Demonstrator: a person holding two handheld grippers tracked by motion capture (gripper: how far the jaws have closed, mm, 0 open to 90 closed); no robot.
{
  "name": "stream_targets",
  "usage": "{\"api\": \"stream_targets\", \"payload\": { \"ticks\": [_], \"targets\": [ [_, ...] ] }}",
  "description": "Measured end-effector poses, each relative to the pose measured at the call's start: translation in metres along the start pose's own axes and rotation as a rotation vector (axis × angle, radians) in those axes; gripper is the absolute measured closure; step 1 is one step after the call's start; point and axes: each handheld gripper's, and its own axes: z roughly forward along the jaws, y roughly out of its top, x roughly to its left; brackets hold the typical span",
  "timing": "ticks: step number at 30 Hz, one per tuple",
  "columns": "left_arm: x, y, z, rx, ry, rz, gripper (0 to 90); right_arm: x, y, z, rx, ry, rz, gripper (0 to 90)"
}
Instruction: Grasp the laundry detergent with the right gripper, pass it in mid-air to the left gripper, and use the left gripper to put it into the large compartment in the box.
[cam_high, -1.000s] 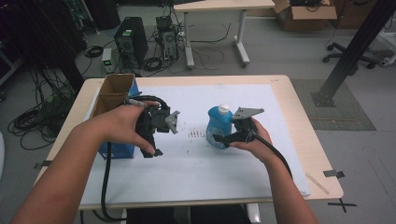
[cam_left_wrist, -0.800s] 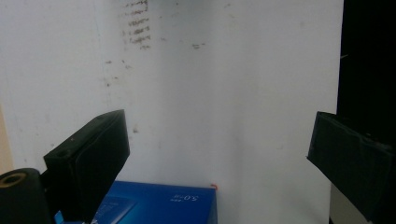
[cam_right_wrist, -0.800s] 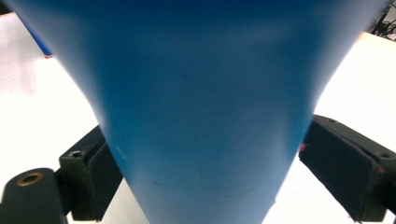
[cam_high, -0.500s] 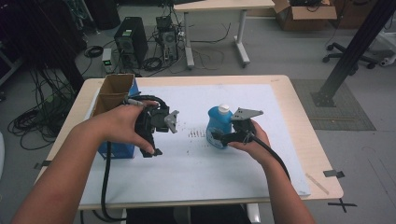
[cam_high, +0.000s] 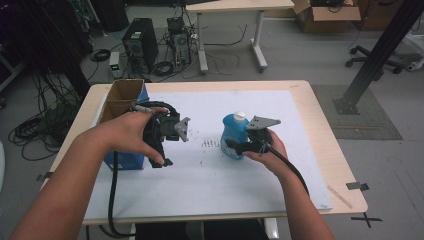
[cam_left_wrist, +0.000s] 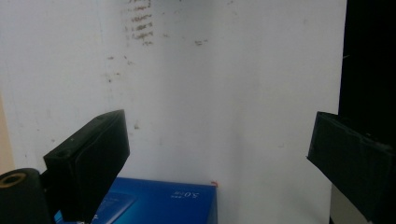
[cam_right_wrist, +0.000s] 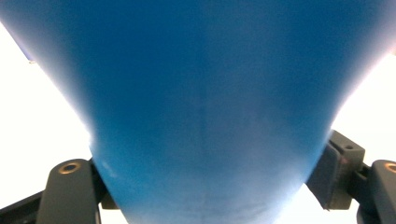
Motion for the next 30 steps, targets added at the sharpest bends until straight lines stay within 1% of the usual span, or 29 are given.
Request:
{"api": "stream_targets", "payload": {
  "ticks": [4,10,17,21,23,26,30],
  "targets": [
    [0.0001,-0.0005,-0.0003,-0.001,0.000,-0.002,5.7,0.0005,-0.0006,0.0003,-0.005,-0.003,-0.003,28.7],
    [0.0003,-0.0005,0.0001,-0.003,0.002,0.000,5.8,0.0011,-0.0009,0.0005,-0.010,0.000,-0.011,30.8],
    [0.0003,0.0000,-0.0002,-0.003,0.001,-0.002,5.7,0.0013,-0.0035,0.0008,-0.025,0.008,-0.007,34.2],
    [0.0008,0.0001,0.0001,0.001,0.009,-0.006,5.9,0.0015,-0.0042,0.0006,-0.029,0.013,-0.010,35.2],
    [0.0010,0.0003,0.0000,-0.001,0.009,-0.006,5.8,0.0019,-0.0046,0.0007,-0.032,0.015,-0.011,37.1],
    [0.0012,0.0012,0.0000,-0.001,0.008,-0.004,5.8,0.0033,-0.0050,0.0011,-0.041,0.025,-0.023,42.2],
    [0.0013,0.0029,-0.0002,-0.002,0.010,-0.001,5.8,0.0036,-0.0060,0.0014,-0.049,0.022,-0.024,42.9]
  ]
}}
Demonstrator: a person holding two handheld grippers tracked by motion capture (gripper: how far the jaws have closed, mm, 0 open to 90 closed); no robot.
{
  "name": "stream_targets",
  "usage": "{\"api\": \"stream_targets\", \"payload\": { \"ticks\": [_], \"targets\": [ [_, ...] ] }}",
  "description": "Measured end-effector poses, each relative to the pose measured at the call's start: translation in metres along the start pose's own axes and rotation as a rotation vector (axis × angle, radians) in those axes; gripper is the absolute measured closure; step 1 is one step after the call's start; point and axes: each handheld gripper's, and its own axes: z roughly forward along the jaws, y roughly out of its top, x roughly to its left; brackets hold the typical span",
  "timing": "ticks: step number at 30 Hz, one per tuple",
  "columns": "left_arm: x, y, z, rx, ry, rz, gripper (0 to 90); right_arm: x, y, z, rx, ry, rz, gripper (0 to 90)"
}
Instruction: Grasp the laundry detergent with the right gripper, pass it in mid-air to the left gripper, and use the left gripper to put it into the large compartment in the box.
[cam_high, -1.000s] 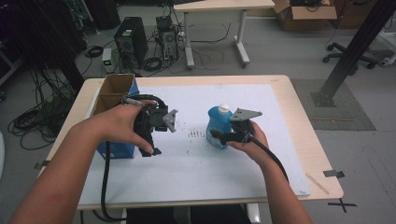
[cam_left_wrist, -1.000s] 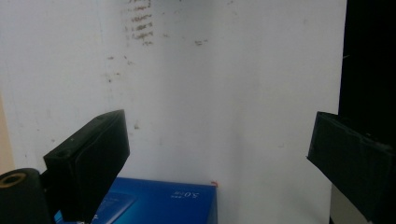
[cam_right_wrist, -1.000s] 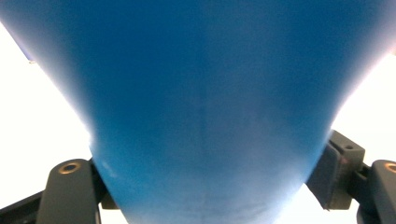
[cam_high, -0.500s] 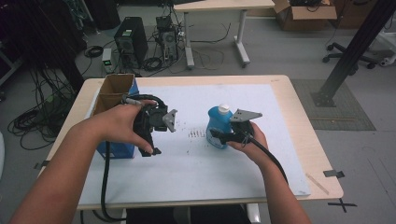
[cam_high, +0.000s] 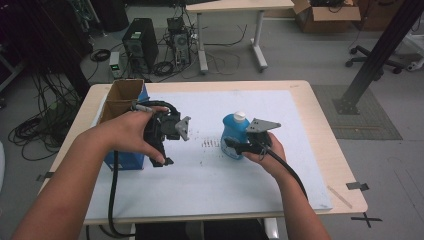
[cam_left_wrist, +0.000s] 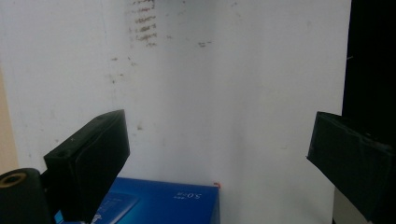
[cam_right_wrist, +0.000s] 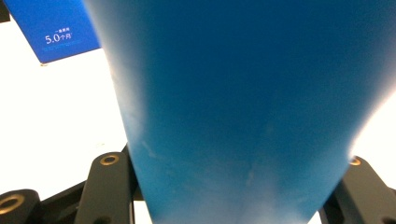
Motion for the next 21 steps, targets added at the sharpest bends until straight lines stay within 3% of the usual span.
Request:
{"api": "stream_targets", "payload": {
  "ticks": [7,13,21],
  "targets": [
    [0.0015,0.0034,-0.0002,0.004,0.009,0.003,5.9,0.0014,-0.0003,-0.0002,-0.008,0.004,-0.032,45.0],
    [0.0016,0.0065,-0.0013,0.005,0.006,0.007,5.8,-0.0024,-0.0003,-0.0008,-0.007,0.017,0.002,45.7],
    [0.0024,0.0065,-0.0024,0.010,0.009,0.000,5.8,-0.0079,0.0043,-0.0089,-0.020,0.023,0.006,45.6]
  ]
}}
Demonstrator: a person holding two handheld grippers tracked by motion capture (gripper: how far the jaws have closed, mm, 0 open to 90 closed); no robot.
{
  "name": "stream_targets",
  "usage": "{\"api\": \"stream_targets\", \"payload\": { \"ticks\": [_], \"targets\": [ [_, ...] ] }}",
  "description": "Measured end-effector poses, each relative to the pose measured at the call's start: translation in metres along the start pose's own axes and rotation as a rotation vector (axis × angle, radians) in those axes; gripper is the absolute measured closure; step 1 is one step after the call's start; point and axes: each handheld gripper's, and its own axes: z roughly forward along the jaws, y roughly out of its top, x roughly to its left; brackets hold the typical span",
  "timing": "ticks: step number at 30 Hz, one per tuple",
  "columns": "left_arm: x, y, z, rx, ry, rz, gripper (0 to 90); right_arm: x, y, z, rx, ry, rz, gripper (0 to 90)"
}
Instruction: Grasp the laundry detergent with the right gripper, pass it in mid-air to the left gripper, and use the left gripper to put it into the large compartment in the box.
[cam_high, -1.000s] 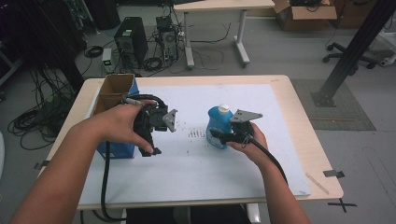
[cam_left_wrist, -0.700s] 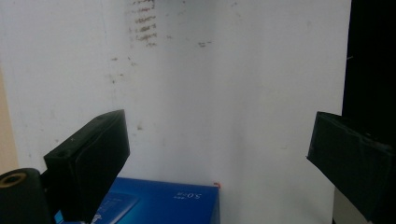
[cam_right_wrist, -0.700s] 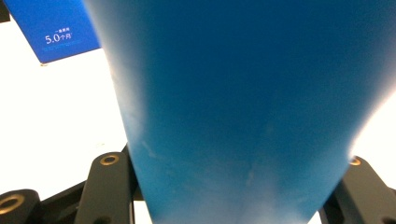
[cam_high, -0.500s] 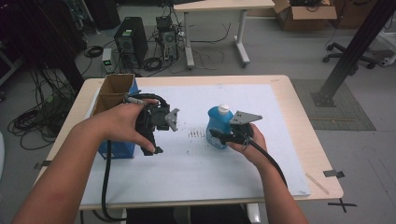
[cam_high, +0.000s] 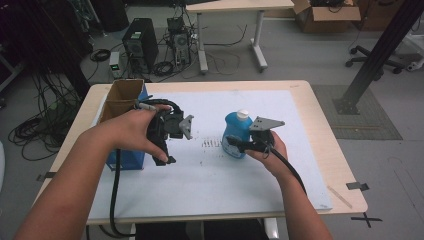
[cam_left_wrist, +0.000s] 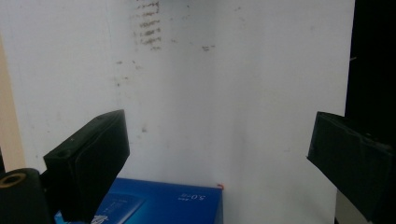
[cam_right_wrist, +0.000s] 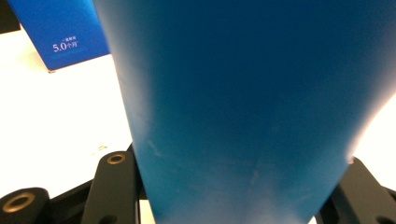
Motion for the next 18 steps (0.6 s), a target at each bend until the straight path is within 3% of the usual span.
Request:
{"api": "stream_targets", "payload": {
  "ticks": [9,18],
  "targets": [
    [0.004,0.004,-0.005,-0.016,0.007,-0.007,5.7,-0.001,0.020,-0.018,-0.004,0.002,-0.033,45.5],
    [0.007,0.012,-0.015,-0.012,0.010,-0.001,5.7,0.001,0.035,-0.034,-0.008,0.074,-0.061,45.5]
  ]
}}
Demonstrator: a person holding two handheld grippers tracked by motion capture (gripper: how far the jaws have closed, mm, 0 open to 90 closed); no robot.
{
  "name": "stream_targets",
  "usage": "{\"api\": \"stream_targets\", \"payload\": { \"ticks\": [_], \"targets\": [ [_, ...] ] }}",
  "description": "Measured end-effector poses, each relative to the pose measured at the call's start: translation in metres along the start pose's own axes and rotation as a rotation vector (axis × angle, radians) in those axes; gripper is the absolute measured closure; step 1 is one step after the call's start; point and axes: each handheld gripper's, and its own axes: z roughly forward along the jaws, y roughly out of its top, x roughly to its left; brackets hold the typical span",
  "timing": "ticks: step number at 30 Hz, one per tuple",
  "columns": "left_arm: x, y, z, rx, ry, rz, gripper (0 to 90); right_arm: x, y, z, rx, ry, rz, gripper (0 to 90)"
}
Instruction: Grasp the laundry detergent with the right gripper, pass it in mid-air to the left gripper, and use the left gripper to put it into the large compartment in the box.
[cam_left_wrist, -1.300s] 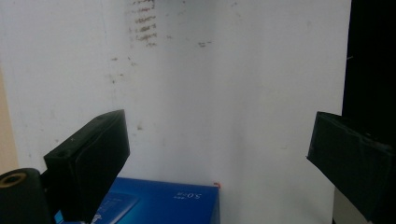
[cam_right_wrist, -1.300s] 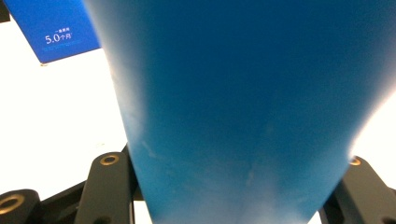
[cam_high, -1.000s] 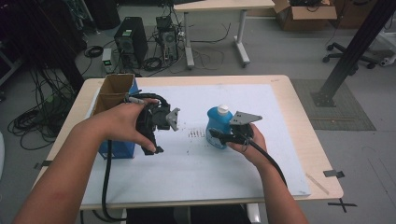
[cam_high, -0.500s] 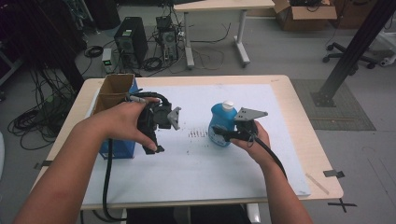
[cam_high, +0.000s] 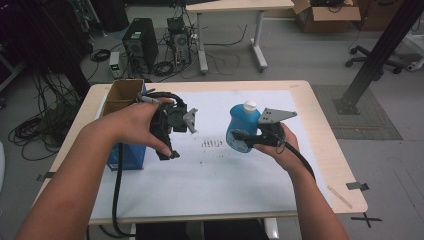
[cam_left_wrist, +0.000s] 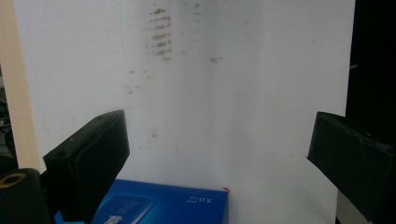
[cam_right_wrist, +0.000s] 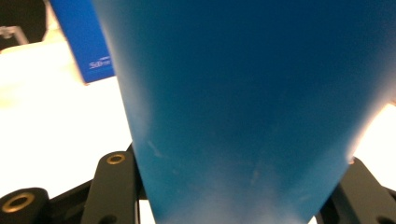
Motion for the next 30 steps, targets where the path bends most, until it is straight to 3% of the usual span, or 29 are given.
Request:
{"api": "stream_targets", "payload": {
  "ticks": [11,21,30],
  "targets": [
    [0.003,0.005,-0.004,0.025,-0.003,0.006,5.7,0.016,0.002,0.000,0.074,0.115,-0.088,45.3],
    [0.004,0.013,-0.006,0.041,-0.017,0.013,5.6,0.033,-0.003,0.013,0.112,0.220,-0.129,45.3],
    [0.003,0.019,-0.007,0.047,-0.040,0.022,5.6,0.044,-0.006,0.024,0.093,0.305,-0.160,45.3]
  ]
}}
